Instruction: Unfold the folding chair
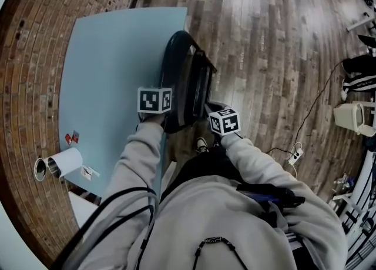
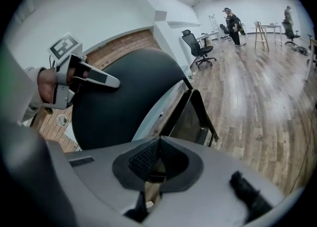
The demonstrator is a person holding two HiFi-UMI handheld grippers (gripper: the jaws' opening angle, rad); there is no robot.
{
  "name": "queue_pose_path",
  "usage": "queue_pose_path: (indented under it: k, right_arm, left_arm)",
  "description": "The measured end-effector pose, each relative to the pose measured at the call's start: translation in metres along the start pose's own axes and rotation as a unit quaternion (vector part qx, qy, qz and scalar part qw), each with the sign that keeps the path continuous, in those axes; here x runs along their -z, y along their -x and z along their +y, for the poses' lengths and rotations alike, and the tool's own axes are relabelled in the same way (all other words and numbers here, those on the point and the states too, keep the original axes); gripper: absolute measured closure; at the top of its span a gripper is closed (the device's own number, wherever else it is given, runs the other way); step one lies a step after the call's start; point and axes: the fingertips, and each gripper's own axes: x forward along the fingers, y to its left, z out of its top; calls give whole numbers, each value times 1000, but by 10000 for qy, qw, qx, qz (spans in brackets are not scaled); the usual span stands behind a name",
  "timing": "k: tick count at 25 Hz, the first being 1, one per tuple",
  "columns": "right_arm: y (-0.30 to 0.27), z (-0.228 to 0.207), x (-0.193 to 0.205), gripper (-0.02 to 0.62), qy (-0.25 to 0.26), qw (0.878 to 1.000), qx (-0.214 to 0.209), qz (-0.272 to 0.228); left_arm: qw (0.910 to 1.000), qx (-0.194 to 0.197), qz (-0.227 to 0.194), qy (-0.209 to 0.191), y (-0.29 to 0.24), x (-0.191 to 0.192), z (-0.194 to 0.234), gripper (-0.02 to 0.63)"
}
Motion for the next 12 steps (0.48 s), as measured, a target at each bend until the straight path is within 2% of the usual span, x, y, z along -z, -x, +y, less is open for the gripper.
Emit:
queue_pose_path:
  k: [6,7,8,9,12]
  right_arm:
    - [-30,-17,3,573,-186,9998,59,86]
    - [-36,-19,4,454,-298,9995,39,92]
    - [-42,-21,3,392,-427,9990,30,105]
    - [-47,-24,2,366,-534,9985,50,124]
    - [-62,-33,-1,343,-738,9968,205,207]
  left_arm:
    - [10000,16,-62,28,-3,-3,-15,548]
    - [10000,21,-64,33,-3,-3,-19,548]
    - [10000,23,-69,38,-3,-4,-22,548]
    - [10000,22,-73,45,-3,-4,-26,546]
    - [10000,-12,-63,48,-5,-3,-36,545]
